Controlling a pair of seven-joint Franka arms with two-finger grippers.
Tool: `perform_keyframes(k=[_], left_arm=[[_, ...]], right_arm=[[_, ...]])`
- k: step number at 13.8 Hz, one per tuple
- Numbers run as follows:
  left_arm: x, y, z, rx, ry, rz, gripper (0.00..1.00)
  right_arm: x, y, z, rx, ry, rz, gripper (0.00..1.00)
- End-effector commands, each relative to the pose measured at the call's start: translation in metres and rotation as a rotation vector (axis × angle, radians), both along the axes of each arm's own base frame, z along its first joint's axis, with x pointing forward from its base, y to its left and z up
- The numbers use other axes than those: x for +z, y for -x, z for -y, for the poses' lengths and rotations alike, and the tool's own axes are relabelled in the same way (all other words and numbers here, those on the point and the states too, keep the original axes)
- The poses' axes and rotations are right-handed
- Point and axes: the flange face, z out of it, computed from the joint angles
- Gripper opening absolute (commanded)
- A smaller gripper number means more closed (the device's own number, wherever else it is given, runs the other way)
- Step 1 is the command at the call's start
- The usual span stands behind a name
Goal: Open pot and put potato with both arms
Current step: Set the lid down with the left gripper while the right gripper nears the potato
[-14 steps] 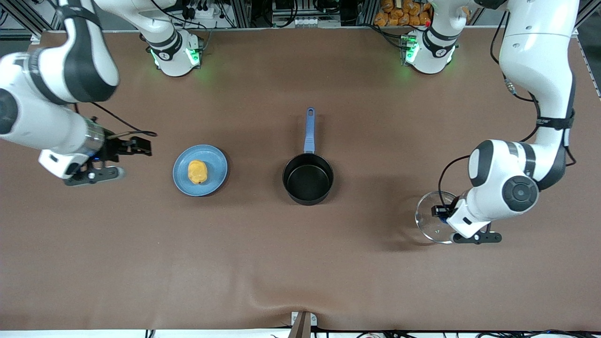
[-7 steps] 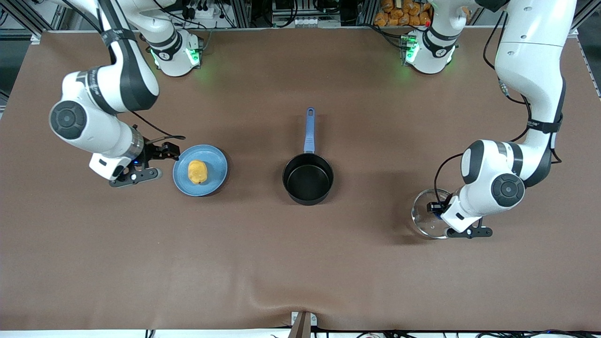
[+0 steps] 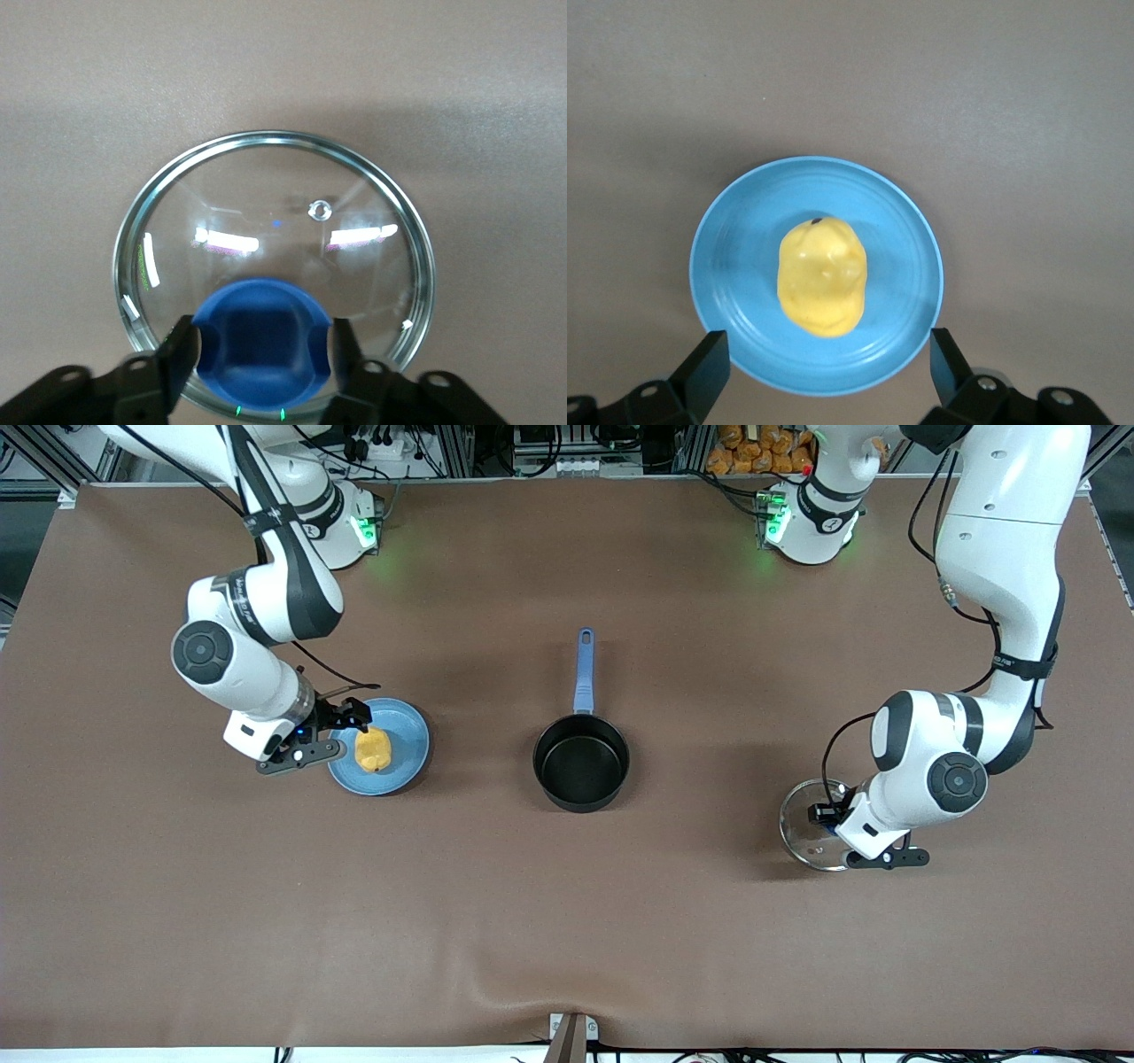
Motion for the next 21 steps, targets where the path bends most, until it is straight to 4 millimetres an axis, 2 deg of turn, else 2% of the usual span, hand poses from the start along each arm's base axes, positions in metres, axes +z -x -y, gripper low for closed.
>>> perform_keyframes(k=[1,2,3,5,7,10,15,18,19,21], left_arm=[[0.014,-0.003,0.001,-0.001,-0.001,0.030,1.00],[0.032,-0.007,0.001,-0.004,-0.001,0.057,1.00],[0.057,-0.012,0.000,-0.014,-0.003,0.099,1.00],[0.114,-0.019,-0.001,-0.016,-0.002,0.182,1.00],[0.177,-0.024,-0.014,0.002,-0.002,0.283,1.00],[0.249,-0.004,-0.014,-0.007,-0.015,0.301,1.00],[0.340,0.040,-0.006,-0.015,-0.041,0.224,1.00],[0.400,0.050,-0.007,-0.005,-0.046,0.197,1.00],[0.409,0.053,-0.010,0.000,-0.047,0.191,1.00],[0.408,0.057,-0.012,0.007,-0.041,0.161,1.00]], right_arm=[[-0.029,0.005,0.000,0.001,-0.004,0.021,1.00],[-0.037,0.005,-0.001,0.004,-0.004,0.023,1.00],[-0.042,0.005,-0.002,0.005,-0.003,0.021,1.00],[-0.051,0.005,-0.004,0.008,-0.003,0.028,1.00],[-0.064,0.011,-0.005,0.010,-0.004,0.048,1.00],[-0.078,0.015,-0.014,0.029,-0.003,0.051,1.00],[-0.090,0.018,-0.022,0.042,-0.003,0.056,1.00],[-0.104,0.022,-0.021,0.045,-0.003,0.070,0.99],[-0.104,0.022,-0.022,0.048,-0.003,0.069,0.88],[-0.104,0.023,-0.022,0.048,-0.002,0.063,0.61]])
